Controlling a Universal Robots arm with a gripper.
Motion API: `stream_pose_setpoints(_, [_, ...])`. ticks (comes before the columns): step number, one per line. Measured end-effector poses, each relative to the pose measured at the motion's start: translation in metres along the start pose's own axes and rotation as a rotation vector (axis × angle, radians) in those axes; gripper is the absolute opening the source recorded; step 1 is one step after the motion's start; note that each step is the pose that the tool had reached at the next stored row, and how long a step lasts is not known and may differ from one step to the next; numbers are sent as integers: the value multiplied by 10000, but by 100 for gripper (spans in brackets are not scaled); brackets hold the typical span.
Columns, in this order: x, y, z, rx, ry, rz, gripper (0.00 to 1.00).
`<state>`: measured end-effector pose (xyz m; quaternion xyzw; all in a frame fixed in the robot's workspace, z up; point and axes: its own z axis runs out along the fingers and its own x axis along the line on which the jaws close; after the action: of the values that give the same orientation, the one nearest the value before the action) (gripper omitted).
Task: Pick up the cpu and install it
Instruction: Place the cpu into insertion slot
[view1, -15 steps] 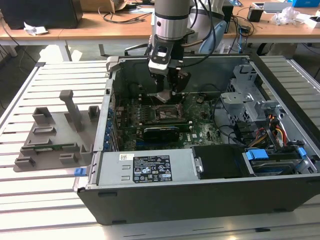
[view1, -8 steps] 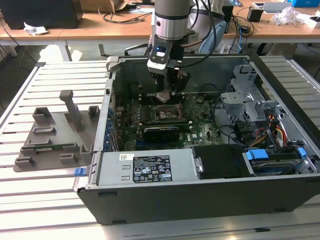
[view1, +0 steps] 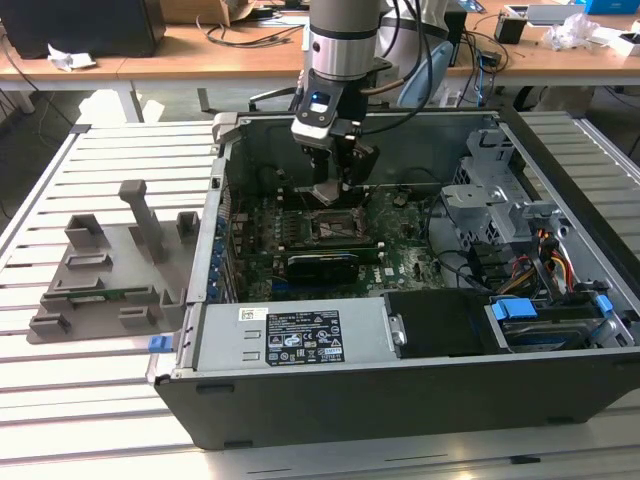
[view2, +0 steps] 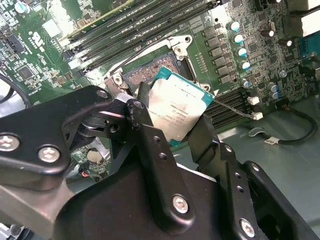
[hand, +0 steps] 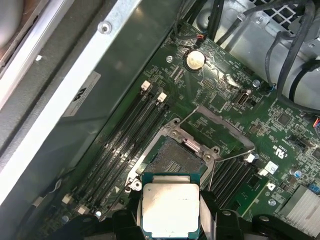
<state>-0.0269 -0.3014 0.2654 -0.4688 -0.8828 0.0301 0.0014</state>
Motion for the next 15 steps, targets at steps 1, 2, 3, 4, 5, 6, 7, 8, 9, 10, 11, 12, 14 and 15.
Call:
stream_pose_setpoints(1, [0,0,0,1,1,31,55])
stream_pose_setpoints(2, [0,0,0,3,2,62,55])
stream_pose_setpoints(3, [0,0,0,6,4,123,55])
stream_pose_setpoints(4, [0,0,-1,10,4,183,55])
stream_pose_setpoints(5, [0,0,-1,13,3,223,55])
stream_pose_setpoints(6, [0,0,0,14,4,253,55])
stream_pose_setpoints(7, [0,0,0,16,4,302,55])
stream_pose_setpoints(8, [0,0,0,18,5,334,55])
stream_pose_setpoints(9, [0,0,0,20,5,367,55])
stream_pose_setpoints(10, [0,0,0,22,6,415,55])
stream_pose_setpoints(11, [0,0,0,26,7,487,55])
stream_pose_setpoints(12, [0,0,0,31,9,574,55])
stream_pose_setpoints(14, [0,0,0,37,10,704,55])
stream_pose_setpoints(15, [0,0,0,42,10,769,55])
